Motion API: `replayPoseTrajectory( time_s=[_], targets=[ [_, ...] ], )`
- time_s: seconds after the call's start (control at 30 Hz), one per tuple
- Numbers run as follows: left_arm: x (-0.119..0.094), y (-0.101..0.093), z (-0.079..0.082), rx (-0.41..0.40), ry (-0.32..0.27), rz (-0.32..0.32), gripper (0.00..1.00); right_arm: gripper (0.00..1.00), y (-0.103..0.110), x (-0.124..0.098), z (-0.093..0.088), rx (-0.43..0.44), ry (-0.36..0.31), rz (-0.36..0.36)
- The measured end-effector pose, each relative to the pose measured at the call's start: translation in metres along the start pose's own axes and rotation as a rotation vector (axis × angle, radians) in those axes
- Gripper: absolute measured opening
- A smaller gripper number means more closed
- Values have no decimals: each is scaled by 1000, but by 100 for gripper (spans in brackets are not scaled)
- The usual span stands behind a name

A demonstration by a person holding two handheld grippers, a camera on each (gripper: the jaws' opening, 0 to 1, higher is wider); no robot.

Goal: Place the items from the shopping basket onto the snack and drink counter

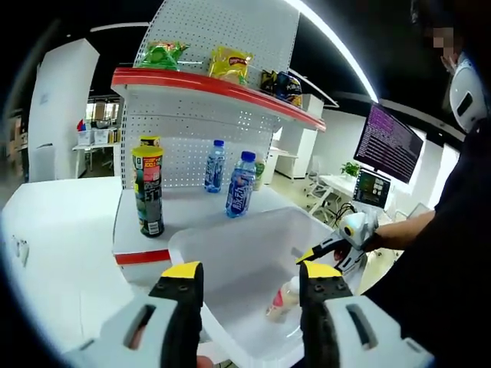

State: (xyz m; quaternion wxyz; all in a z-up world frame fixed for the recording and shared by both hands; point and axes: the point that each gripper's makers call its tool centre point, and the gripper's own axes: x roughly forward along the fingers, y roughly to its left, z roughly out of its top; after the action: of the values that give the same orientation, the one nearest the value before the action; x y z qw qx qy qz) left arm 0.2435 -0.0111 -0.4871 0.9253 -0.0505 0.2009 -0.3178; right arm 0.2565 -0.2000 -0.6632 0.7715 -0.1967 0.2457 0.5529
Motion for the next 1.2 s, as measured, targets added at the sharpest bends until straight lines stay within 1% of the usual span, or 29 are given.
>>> replayPoseTrajectory(
  time_s=[0.2,0.23,0.53,0.77,0.93,1.1,1.2],
  targets=[
    [-5,3,1,-7,-9,12,49,46,2,11,-7,-30,37,24],
    [-6,3,0,-8,-9,13,49,45,3,13,-6,-41,33,28],
    [-13,3,-4,-18,-11,28,49,45,7,27,-8,-38,40,63],
    [-18,4,-7,-25,-9,41,49,43,9,38,-14,-42,54,81],
    [-20,6,-6,-27,-15,48,49,43,12,43,-17,-67,58,102],
    [-21,6,-8,-28,-10,52,48,42,9,45,-12,-75,41,100],
    [-23,8,-7,-34,-15,57,48,40,8,49,-14,-75,42,106]
  ],
)
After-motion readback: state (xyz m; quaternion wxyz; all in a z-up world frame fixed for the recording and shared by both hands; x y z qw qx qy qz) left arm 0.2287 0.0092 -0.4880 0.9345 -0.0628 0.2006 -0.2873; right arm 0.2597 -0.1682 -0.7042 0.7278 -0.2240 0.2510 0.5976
